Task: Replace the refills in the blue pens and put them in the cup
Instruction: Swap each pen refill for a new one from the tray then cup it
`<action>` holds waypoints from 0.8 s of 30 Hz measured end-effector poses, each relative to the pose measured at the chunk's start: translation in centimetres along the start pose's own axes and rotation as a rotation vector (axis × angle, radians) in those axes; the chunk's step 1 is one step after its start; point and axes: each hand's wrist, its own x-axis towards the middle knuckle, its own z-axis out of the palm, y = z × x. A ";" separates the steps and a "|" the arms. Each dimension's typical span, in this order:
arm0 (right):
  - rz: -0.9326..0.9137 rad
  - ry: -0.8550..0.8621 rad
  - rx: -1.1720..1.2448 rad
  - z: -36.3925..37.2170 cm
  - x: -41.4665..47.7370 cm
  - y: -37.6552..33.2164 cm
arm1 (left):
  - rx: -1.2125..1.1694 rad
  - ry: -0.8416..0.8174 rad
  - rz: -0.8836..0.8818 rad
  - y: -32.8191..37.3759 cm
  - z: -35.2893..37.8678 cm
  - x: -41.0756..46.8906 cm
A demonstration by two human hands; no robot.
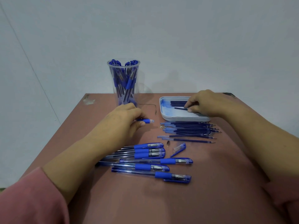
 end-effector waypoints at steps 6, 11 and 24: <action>-0.005 -0.028 -0.051 0.2 0.4 0.1 | 0.000 -0.011 -0.008 0.0 0.0 0.0; -0.070 0.113 0.103 -1.1 -1.3 -1.0 | 0.003 0.006 -0.010 0.1 -0.2 0.1; -0.308 0.325 0.432 1.4 -9.3 -3.2 | -0.060 0.029 -0.023 1.1 -0.4 0.0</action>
